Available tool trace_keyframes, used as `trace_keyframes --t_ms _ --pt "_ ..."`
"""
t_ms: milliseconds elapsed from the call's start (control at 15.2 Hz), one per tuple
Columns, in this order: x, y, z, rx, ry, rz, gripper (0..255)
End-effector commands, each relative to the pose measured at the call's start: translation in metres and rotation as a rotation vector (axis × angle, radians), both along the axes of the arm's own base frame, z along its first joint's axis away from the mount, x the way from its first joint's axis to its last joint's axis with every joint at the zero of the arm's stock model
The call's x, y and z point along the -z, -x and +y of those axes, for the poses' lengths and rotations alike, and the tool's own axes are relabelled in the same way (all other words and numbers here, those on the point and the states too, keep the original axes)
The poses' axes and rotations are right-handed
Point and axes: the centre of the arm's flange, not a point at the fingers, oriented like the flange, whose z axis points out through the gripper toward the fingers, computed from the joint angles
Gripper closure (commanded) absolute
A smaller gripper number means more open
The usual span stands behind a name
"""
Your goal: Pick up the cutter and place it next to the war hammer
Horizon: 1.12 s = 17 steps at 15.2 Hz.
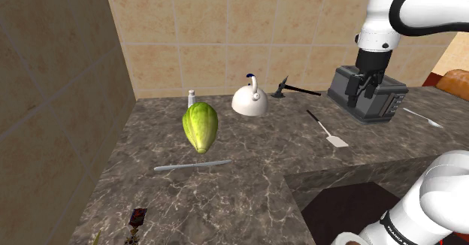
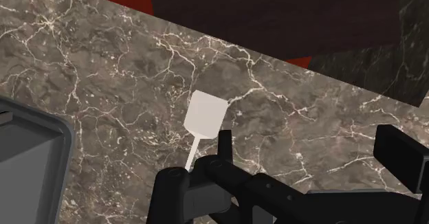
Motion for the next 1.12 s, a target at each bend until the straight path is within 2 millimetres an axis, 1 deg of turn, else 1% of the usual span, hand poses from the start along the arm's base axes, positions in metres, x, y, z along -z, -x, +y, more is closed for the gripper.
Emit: trace_keyframes --t_ms 0,264,528,1056 --pt "0.000 0.000 0.000 0.000 0.000 0.000 0" --pt "0.020 -0.041 0.021 -0.102 -0.013 -0.010 0" --pt "0.040 -0.079 0.047 -0.204 -0.026 -0.020 0" --pt "0.078 -0.148 0.110 -0.408 -0.053 -0.039 0"
